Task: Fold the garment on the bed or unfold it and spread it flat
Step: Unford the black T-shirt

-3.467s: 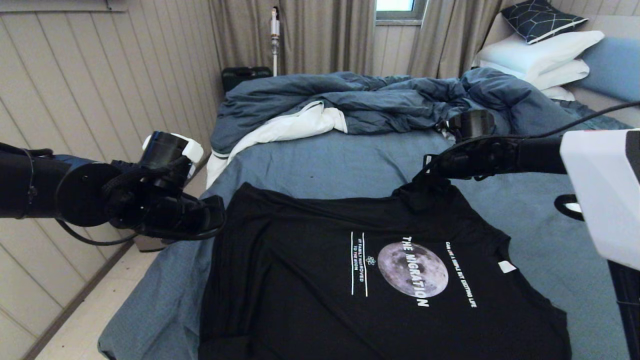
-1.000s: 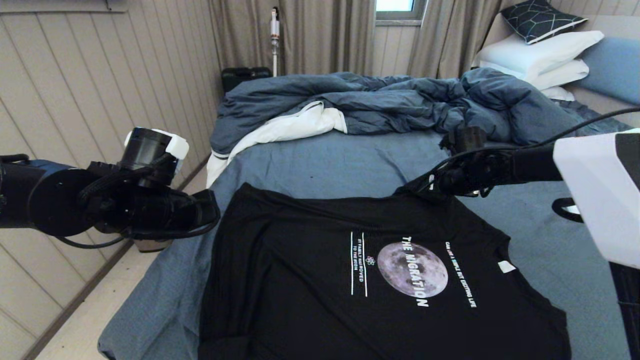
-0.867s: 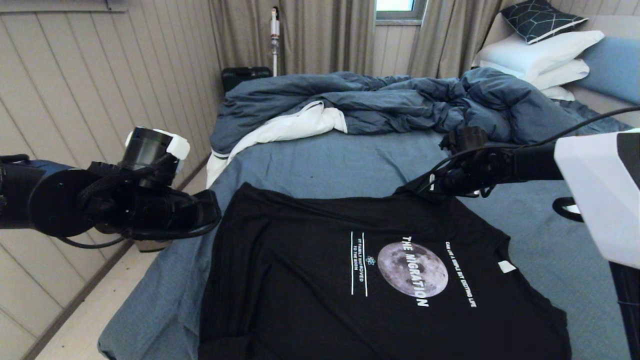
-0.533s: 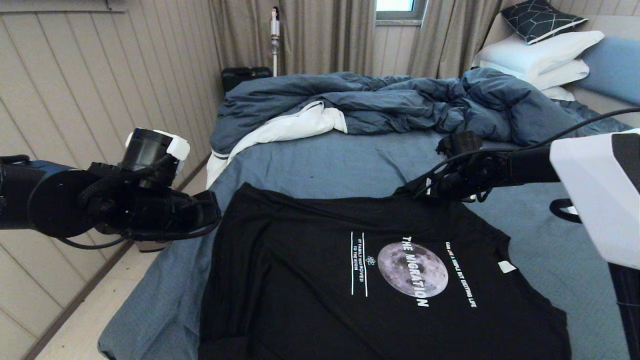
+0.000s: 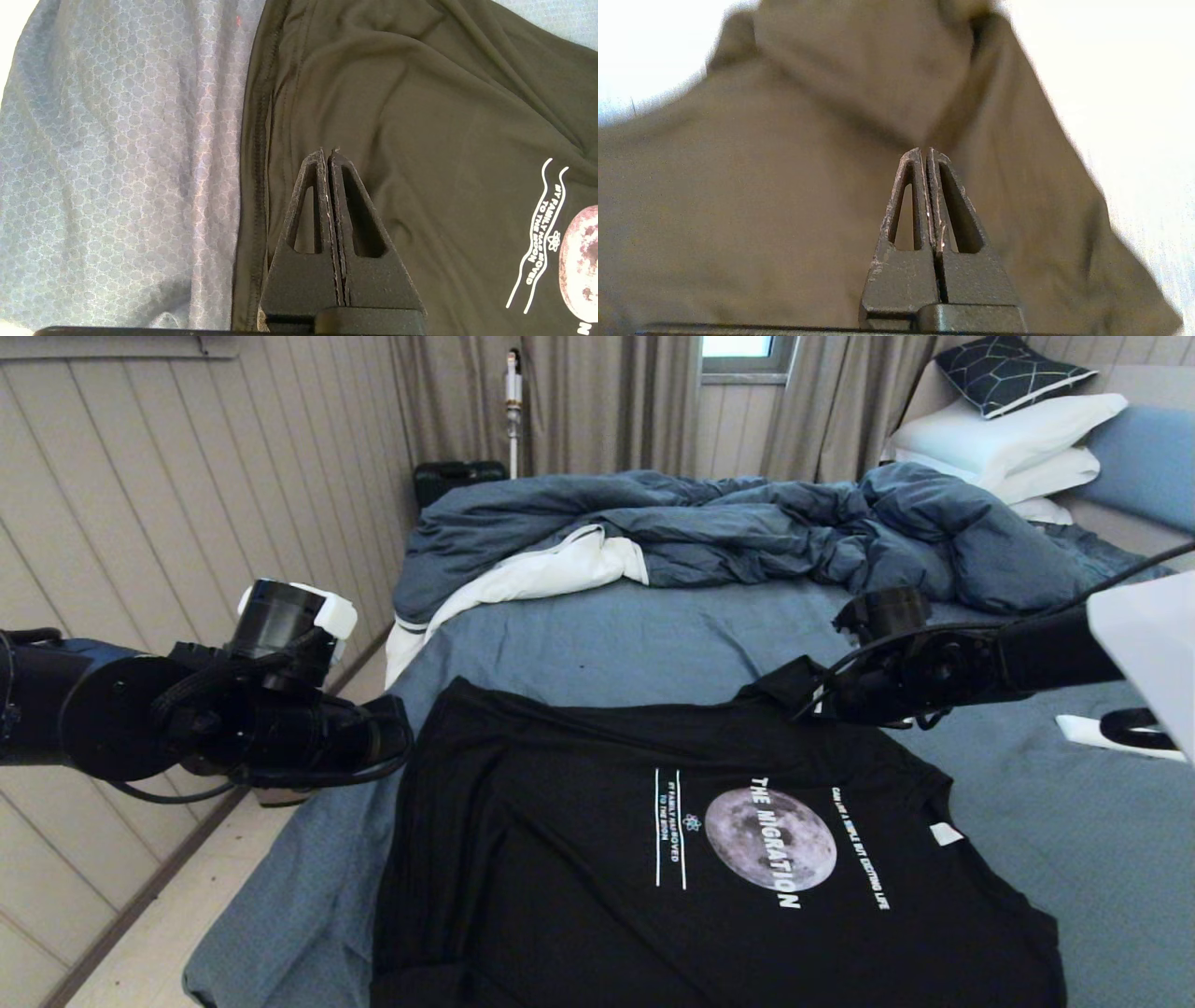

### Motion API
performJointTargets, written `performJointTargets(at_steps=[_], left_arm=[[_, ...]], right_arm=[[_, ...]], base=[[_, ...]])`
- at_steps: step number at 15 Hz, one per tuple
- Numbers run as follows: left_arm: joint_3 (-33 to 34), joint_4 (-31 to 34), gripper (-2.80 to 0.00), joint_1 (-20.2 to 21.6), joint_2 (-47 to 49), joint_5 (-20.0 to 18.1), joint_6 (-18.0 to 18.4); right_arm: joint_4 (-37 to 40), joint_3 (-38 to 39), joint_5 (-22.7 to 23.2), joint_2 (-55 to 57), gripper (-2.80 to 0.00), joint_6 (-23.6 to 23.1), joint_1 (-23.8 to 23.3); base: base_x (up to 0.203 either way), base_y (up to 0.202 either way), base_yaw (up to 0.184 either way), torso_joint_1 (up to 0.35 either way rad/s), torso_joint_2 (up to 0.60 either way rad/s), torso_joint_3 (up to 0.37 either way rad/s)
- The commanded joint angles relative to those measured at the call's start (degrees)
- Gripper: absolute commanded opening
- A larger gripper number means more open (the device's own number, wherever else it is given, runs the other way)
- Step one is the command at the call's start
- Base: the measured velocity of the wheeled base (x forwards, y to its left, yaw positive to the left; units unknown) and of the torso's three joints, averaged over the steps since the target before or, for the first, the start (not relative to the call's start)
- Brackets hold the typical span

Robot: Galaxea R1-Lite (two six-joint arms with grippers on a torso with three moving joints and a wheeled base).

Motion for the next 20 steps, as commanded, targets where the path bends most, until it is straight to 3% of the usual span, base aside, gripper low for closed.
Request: performJointTargets(at_steps=[1,6,11,15,19,20], left_arm=[[0.0,0.0,-2.80,0.0,0.1,0.1,-0.2],[0.1,0.0,-2.80,0.0,0.1,0.1,-0.2],[0.0,0.0,-2.80,0.0,0.2,0.1,-0.2],[0.0,0.0,-2.80,0.0,0.3,0.0,-0.3],[0.0,0.0,-2.80,-0.1,0.5,0.0,-1.3],[0.0,0.0,-2.80,0.0,0.5,0.0,-1.4]], right_arm=[[-1.4,4.0,-0.1,-2.3,-2.80,-0.2,0.1],[-3.7,4.2,-0.3,1.4,-2.80,-0.4,0.0],[-6.4,-3.2,-2.5,9.3,-2.80,-0.2,2.0],[-9.5,-11.8,-13.1,14.9,-2.80,0.2,3.6],[-20.0,-24.5,-28.3,24.4,-2.80,-1.8,4.5],[-26.1,-25.2,-30.7,25.5,-2.80,-3.1,4.9]], base=[[0.000,0.000,0.000,0.000,0.00,0.000],[0.000,0.000,0.000,0.000,0.00,0.000],[0.000,0.000,0.000,0.000,0.00,0.000],[0.000,0.000,0.000,0.000,0.00,0.000],[0.000,0.000,0.000,0.000,0.00,0.000],[0.000,0.000,0.000,0.000,0.00,0.000]])
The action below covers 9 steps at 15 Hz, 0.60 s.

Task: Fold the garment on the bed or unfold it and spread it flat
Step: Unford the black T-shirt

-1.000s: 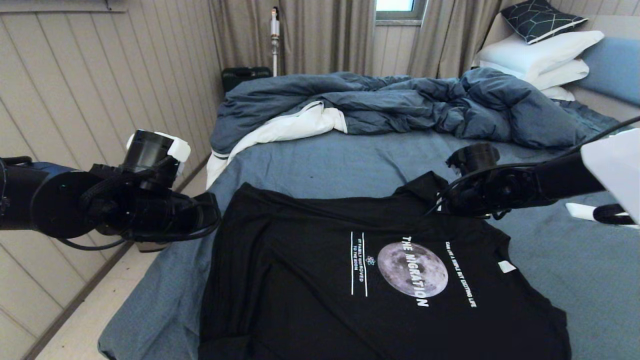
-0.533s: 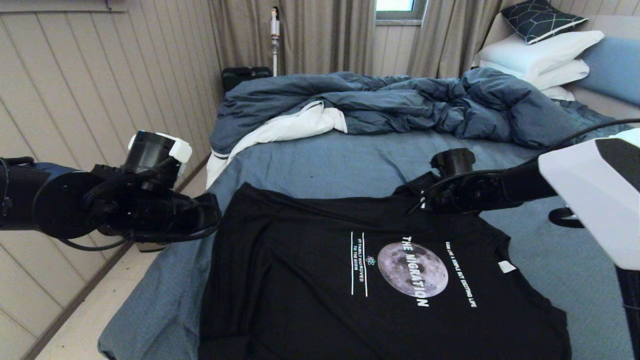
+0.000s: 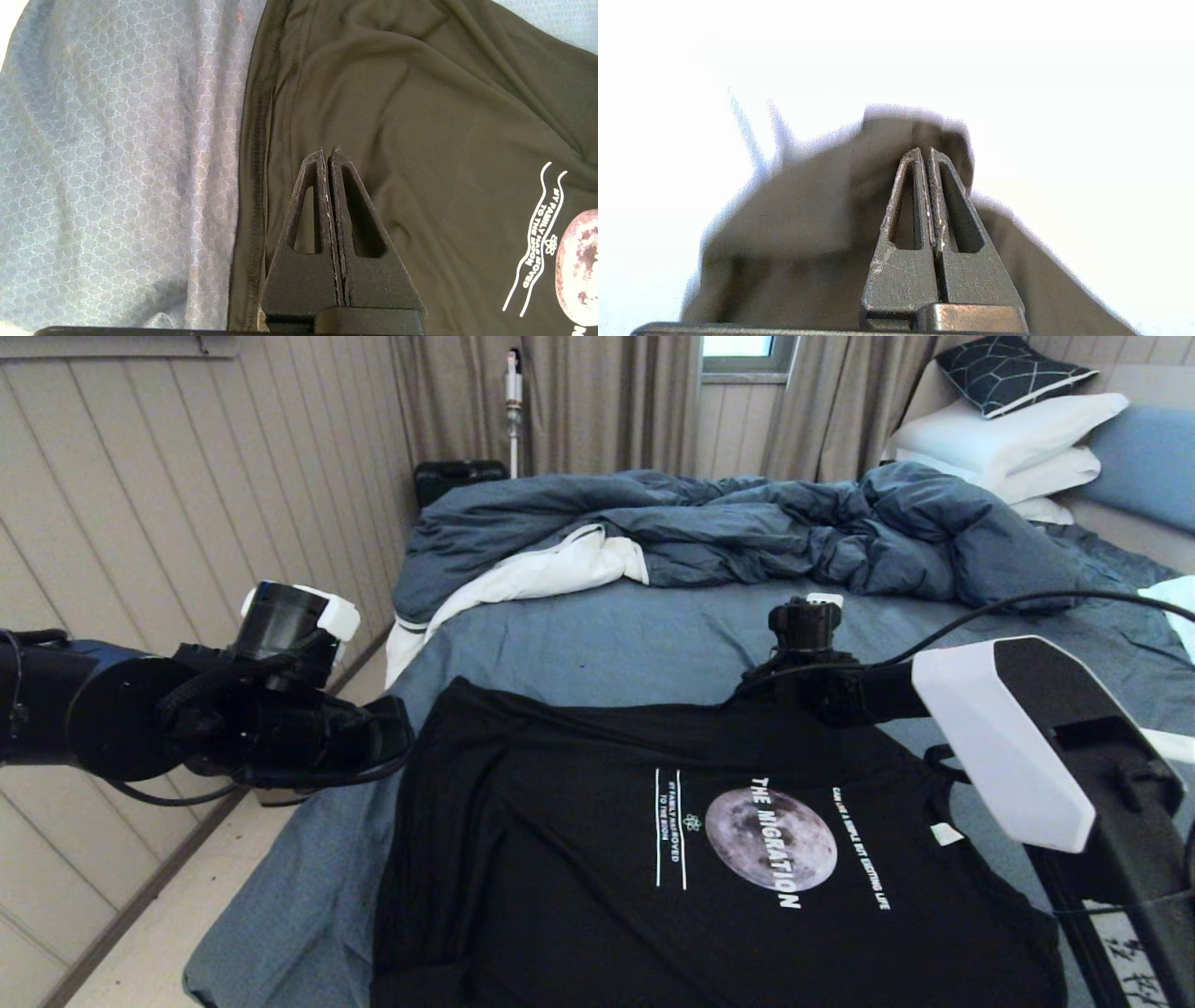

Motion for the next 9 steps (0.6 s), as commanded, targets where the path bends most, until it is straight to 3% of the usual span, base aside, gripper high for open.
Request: performJointTargets(at_steps=[1,3,5,7,9], left_arm=[[0.0,0.0,-2.80,-0.1,0.2,0.0,-0.2],[0.1,0.0,-2.80,0.0,0.3,0.0,-0.2],[0.2,-0.3,-2.80,0.0,0.3,0.0,-0.2],[1.0,-2.3,-2.80,-0.1,0.2,0.1,-0.3],[1.3,-2.5,-2.80,-0.1,0.1,0.1,-0.3]], right_arm=[[-9.7,-1.6,-2.6,4.3,-2.80,-2.0,0.8],[-17.0,-1.6,-3.5,5.2,-2.80,-6.2,1.2],[-27.4,-1.6,-3.8,6.0,-2.80,-13.3,1.7],[-38.5,-1.6,-3.9,6.9,-2.80,-23.4,2.0],[-44.0,-1.2,-4.0,6.9,-2.80,-29.0,2.5]], base=[[0.000,0.000,0.000,0.000,0.00,0.000],[0.000,0.000,0.000,0.000,0.00,0.000],[0.000,0.000,0.000,0.000,0.00,0.000],[0.000,0.000,0.000,0.000,0.00,0.000],[0.000,0.000,0.000,0.000,0.00,0.000]])
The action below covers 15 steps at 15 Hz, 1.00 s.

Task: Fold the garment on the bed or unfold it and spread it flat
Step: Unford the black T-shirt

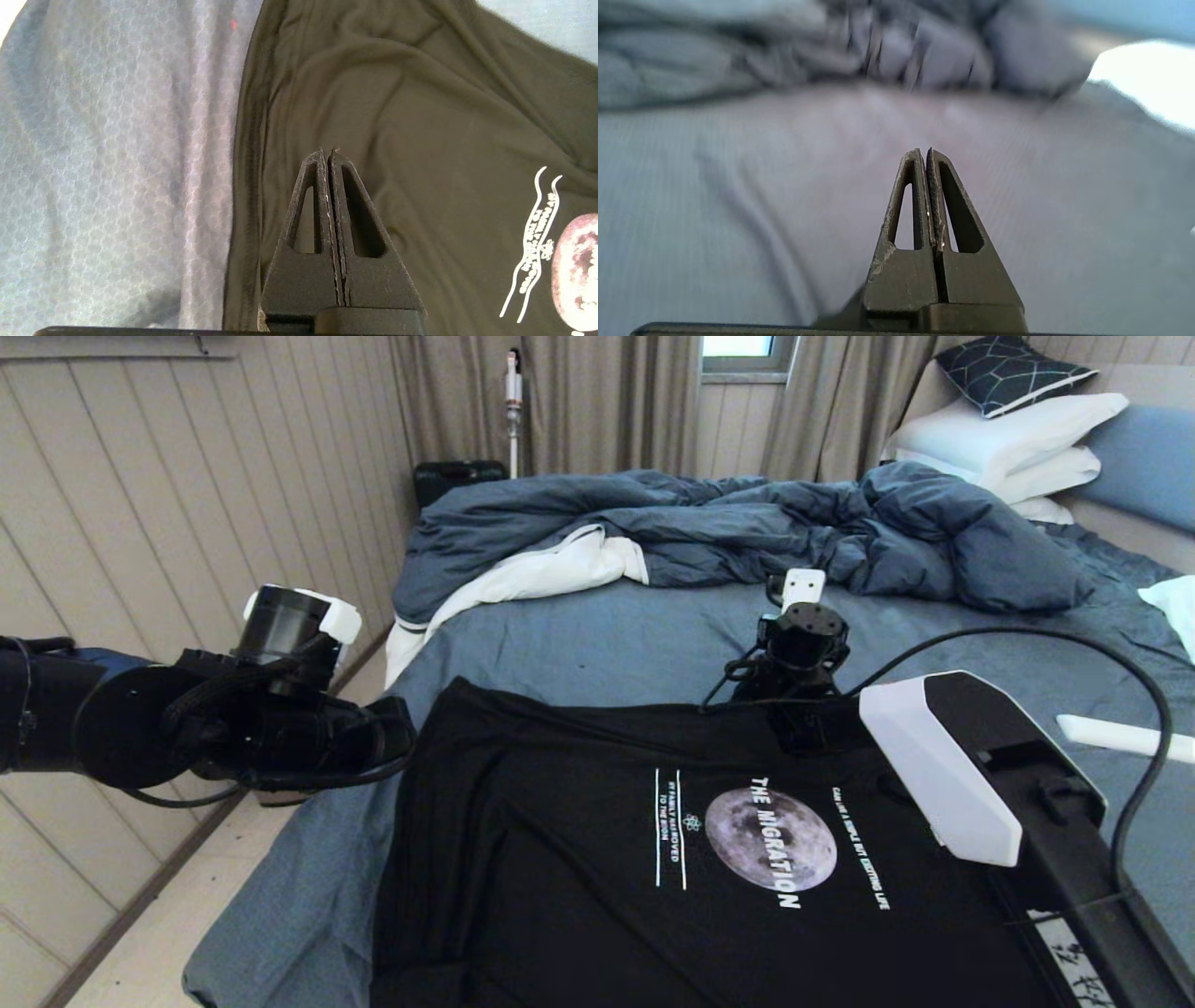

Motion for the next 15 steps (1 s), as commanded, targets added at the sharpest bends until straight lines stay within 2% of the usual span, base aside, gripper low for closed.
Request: performJointTargets(at_steps=[1,3,5,6,8,9,11,12,13,14,15], left_arm=[[0.2,0.0,-2.80,0.0,-0.2,0.1,-0.2],[0.2,0.0,-2.80,0.0,-0.5,0.1,-0.2],[0.3,0.0,-2.80,0.0,-0.7,0.1,-0.2],[0.3,0.0,-2.80,0.0,-0.8,0.1,-0.2],[0.5,0.0,-2.80,-0.1,-1.2,0.1,-0.2],[0.5,0.0,-2.80,-0.1,-1.5,0.1,-0.2],[0.5,0.0,-2.80,-0.1,-1.6,0.1,-0.2],[0.5,0.0,-2.80,-0.1,-1.6,0.1,-0.2],[0.6,0.0,-2.80,-0.1,-1.6,0.0,-0.2],[0.6,0.0,-2.80,-0.1,-1.5,0.0,-0.2],[0.5,0.0,-2.80,-0.1,-1.4,0.0,-0.2]], right_arm=[[-3.4,0.6,-0.4,-0.6,-2.80,-2.5,0.2],[-3.1,1.9,-1.4,-4.0,-2.80,-2.9,0.2],[-1.8,7.4,-1.5,-8.6,-2.80,-2.8,0.0],[1.3,10.1,-1.4,-10.5,-2.80,-2.0,-0.2],[13.1,11.0,-0.6,-12.0,-2.80,4.5,-1.0],[19.9,10.5,1.1,-12.5,-2.80,9.8,-1.7],[35.0,7.0,7.3,-13.2,-2.80,19.4,-3.2],[46.8,3.7,12.8,-13.5,-2.80,23.4,-4.3],[56.8,1.1,21.6,-14.1,-2.80,26.9,-5.8],[62.0,0.3,30.7,-14.8,-2.80,28.3,-7.0],[68.9,-0.3,37.1,-15.4,-2.80,29.5,-8.7]], base=[[0.000,0.000,0.000,0.000,0.00,0.000],[0.000,0.000,0.000,0.000,0.00,0.000],[0.000,0.000,0.000,0.000,0.00,0.000],[0.000,0.000,0.000,0.000,0.00,0.000],[0.000,0.000,0.000,0.000,0.00,0.000],[0.000,0.000,0.000,0.000,0.00,0.000],[0.000,0.000,0.000,0.000,0.00,0.000],[0.000,0.000,0.000,0.000,0.00,0.000],[0.000,0.000,0.000,0.000,0.00,0.000],[0.000,0.000,0.000,0.000,0.00,0.000],[0.000,0.000,0.000,0.000,0.00,0.000]])
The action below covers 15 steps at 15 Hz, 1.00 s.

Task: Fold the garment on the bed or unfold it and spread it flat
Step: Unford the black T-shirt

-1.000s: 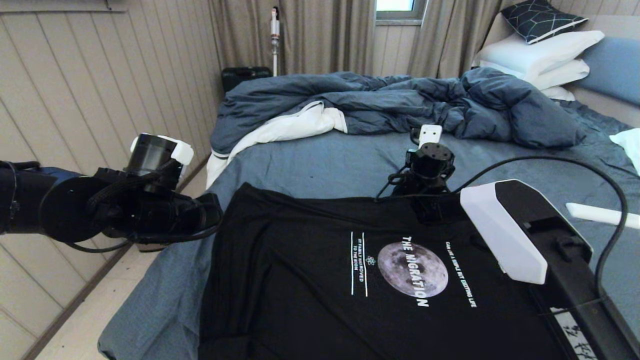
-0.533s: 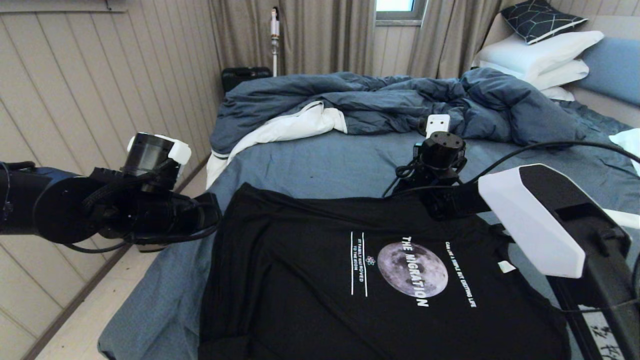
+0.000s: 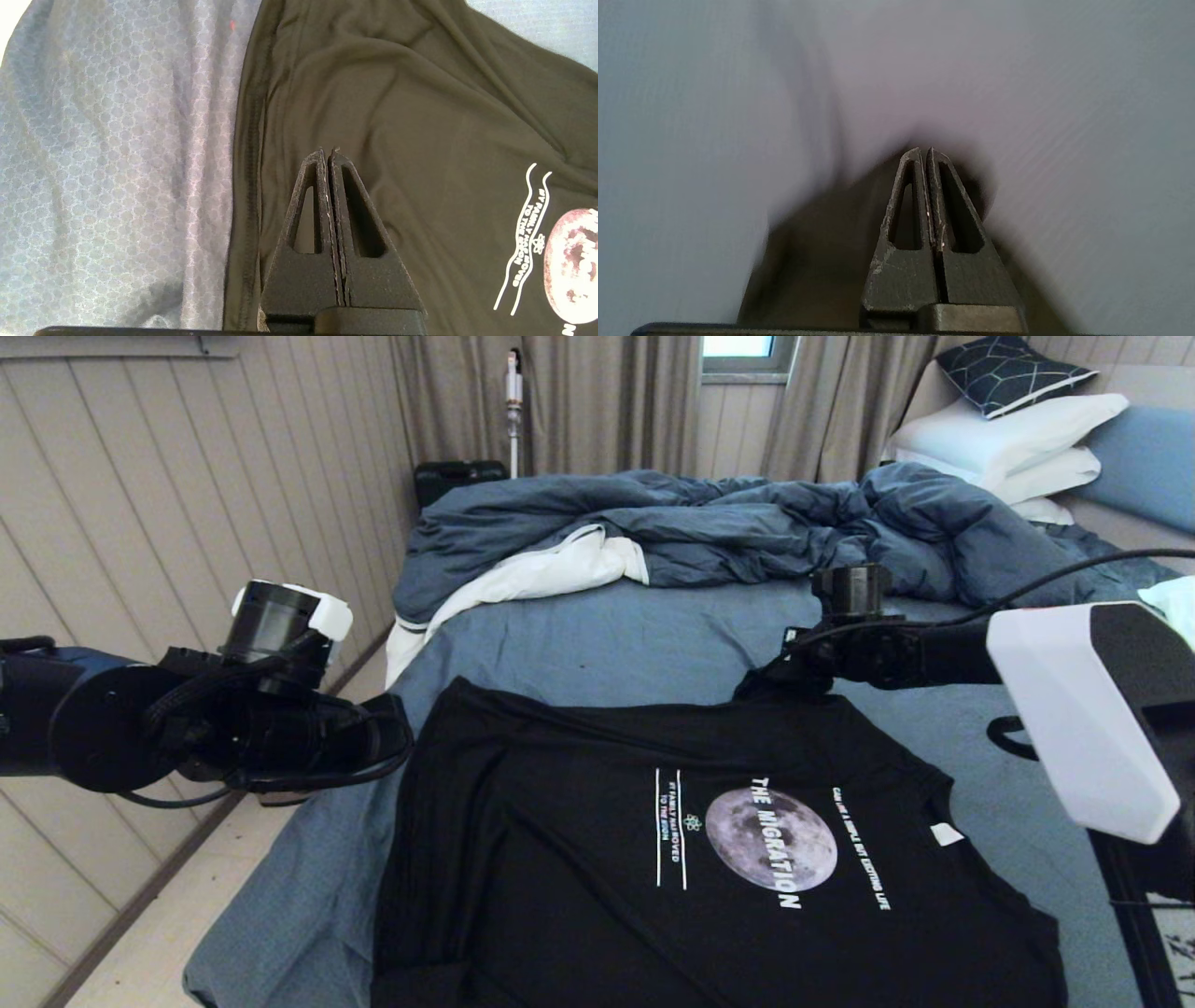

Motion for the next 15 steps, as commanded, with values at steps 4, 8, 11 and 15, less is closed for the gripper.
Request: performJointTargets(at_steps=[4,8,11,15], left_arm=[[0.0,0.0,-2.80,0.0,0.2,0.1,-0.2],[0.0,0.0,-2.80,0.0,0.0,0.3,-0.1],[0.0,0.0,-2.80,0.0,0.2,0.3,-0.2],[0.6,0.0,-2.80,0.0,-0.1,0.2,0.1]], right_arm=[[13.3,-1.4,10.9,-1.4,-2.80,1.9,-2.7],[13.3,-0.9,10.8,-4.0,-2.80,2.8,-2.7],[13.5,3.1,10.6,-8.4,-2.80,3.1,-2.9],[13.4,11.7,10.4,-10.8,-2.80,1.3,-3.4]], base=[[0.000,0.000,0.000,0.000,0.00,0.000],[0.000,0.000,0.000,0.000,0.00,0.000],[0.000,0.000,0.000,0.000,0.00,0.000],[0.000,0.000,0.000,0.000,0.00,0.000]])
